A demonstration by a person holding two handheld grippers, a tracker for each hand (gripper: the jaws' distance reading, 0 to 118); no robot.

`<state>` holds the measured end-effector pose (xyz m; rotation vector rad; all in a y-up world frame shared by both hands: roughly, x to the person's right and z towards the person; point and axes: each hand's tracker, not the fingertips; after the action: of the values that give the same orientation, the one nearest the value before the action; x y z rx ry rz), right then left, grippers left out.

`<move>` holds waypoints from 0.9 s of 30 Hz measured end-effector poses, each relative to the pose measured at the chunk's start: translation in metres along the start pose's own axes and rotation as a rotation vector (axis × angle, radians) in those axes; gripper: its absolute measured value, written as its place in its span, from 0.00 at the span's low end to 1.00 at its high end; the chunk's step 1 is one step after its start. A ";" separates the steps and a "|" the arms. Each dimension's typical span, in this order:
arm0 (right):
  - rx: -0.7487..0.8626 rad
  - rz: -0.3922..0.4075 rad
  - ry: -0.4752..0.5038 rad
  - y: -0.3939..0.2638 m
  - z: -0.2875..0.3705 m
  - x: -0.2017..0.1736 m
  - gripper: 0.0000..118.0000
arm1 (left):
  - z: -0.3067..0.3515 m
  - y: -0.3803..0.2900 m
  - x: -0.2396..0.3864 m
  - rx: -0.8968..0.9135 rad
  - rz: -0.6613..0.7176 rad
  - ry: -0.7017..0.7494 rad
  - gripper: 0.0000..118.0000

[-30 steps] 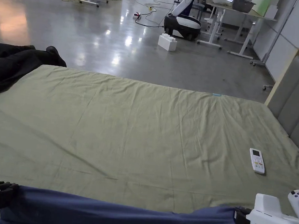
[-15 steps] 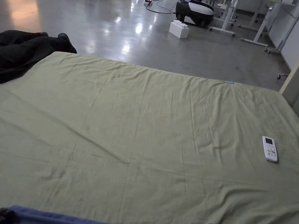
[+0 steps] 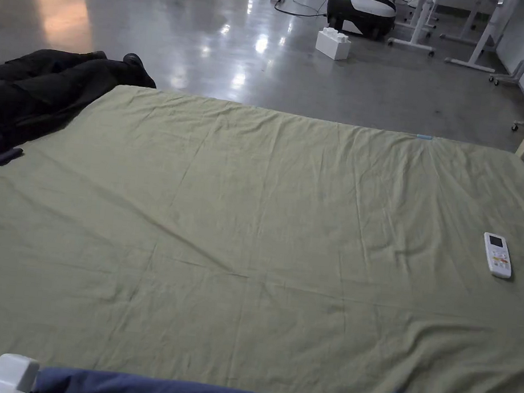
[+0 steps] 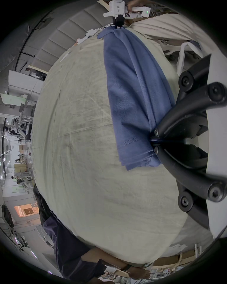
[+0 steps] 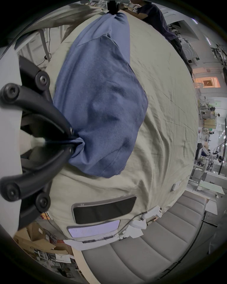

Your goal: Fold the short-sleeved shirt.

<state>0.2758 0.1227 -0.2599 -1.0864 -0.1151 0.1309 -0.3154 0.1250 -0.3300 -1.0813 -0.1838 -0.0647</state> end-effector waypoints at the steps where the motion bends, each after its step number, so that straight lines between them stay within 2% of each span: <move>1: 0.001 0.015 -0.025 0.000 0.005 -0.001 0.29 | 0.003 0.000 -0.002 0.002 0.005 -0.004 0.11; 3: -0.013 0.037 -0.088 0.005 0.019 -0.002 0.60 | 0.011 0.004 -0.006 0.007 0.054 -0.034 0.33; 4: -0.005 0.036 -0.117 0.008 0.028 -0.002 0.68 | 0.017 0.007 -0.007 0.022 0.092 -0.053 0.45; 5: 0.011 0.022 -0.116 0.012 0.037 -0.001 0.70 | 0.022 0.011 -0.006 0.041 0.107 -0.060 0.56; 7: 0.083 -0.020 -0.127 0.023 0.059 0.000 0.70 | 0.032 0.021 -0.001 0.120 0.100 -0.041 0.57; 11: 0.253 -0.047 -0.173 0.051 0.087 -0.011 0.70 | 0.047 0.049 0.020 0.291 0.035 0.016 0.58; 14: 0.394 -0.063 -0.152 0.069 0.093 -0.025 0.70 | 0.056 0.073 0.039 0.405 0.039 0.016 0.58; 15: 0.424 -0.086 -0.160 0.074 0.095 -0.030 0.70 | 0.058 0.078 0.044 0.437 0.037 0.021 0.58; 17: 0.562 -0.147 -0.102 0.083 0.099 -0.039 0.70 | 0.065 0.092 0.060 0.525 0.034 0.062 0.58; 19: 0.638 -0.172 -0.089 0.091 0.103 -0.050 0.67 | 0.074 0.102 0.075 0.609 0.025 0.088 0.57; 22: 0.778 -0.179 -0.099 0.105 0.113 -0.068 0.47 | 0.088 0.115 0.095 0.739 0.005 0.128 0.55; 24: 0.851 -0.167 -0.101 0.114 0.119 -0.077 0.39 | 0.094 0.121 0.104 0.807 0.002 0.164 0.48; 25: 0.879 -0.162 -0.104 0.120 0.120 -0.082 0.36 | 0.098 0.123 0.109 0.839 -0.003 0.173 0.43; 27: 0.953 -0.151 -0.108 0.130 0.126 -0.089 0.20 | 0.102 0.127 0.115 0.884 0.008 0.199 0.23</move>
<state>0.1614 0.2782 -0.3194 -0.1187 -0.2036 0.0901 -0.1963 0.2790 -0.3734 -0.1907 -0.0159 -0.0732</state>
